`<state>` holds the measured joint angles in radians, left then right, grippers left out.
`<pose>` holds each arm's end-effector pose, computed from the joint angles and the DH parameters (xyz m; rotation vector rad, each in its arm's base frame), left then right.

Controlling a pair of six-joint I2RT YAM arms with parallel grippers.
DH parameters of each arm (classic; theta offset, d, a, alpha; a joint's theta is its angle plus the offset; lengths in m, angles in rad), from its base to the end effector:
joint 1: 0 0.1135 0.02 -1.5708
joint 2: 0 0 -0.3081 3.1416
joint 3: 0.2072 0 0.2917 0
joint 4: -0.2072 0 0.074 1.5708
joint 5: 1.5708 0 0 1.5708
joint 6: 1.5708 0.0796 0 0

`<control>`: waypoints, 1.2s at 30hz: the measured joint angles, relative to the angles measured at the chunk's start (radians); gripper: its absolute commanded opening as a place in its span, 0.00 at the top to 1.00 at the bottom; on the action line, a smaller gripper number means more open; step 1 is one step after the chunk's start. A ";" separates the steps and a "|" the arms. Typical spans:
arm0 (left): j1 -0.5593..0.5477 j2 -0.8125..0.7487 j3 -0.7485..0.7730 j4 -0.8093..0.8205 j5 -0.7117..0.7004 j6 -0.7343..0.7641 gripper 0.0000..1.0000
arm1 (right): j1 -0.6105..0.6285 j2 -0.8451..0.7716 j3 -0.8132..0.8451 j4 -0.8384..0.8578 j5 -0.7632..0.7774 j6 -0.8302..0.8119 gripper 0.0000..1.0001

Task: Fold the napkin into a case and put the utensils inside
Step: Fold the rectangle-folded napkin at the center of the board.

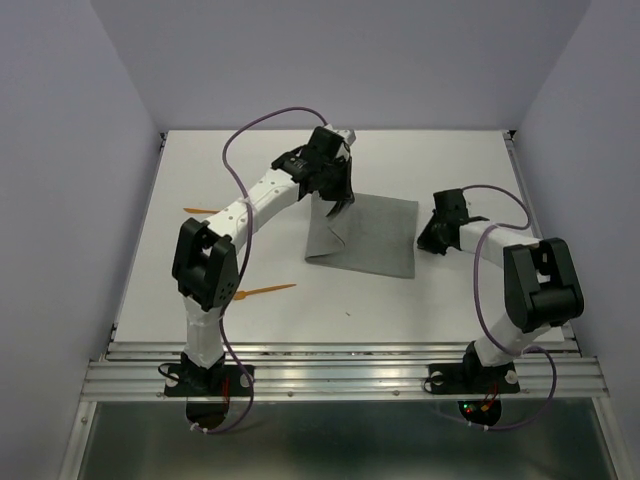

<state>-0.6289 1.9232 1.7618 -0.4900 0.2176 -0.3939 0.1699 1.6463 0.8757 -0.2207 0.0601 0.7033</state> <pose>0.4253 -0.3306 0.3240 0.3970 2.2915 -0.7839 0.3693 0.0585 0.1365 0.7023 2.4828 0.2550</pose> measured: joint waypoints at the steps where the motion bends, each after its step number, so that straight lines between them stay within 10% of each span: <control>1: -0.006 0.013 0.014 -0.003 0.000 0.000 1.00 | -0.004 -0.010 -0.005 -0.014 0.022 -0.001 0.87; 36: -0.159 0.318 0.298 -0.042 0.033 -0.108 1.00 | -0.051 0.056 0.032 0.059 -0.110 -0.036 0.91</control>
<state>-0.7883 2.2414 2.0602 -0.5320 0.2508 -0.5022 0.1184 1.7027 0.9077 -0.1616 -0.0502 0.6674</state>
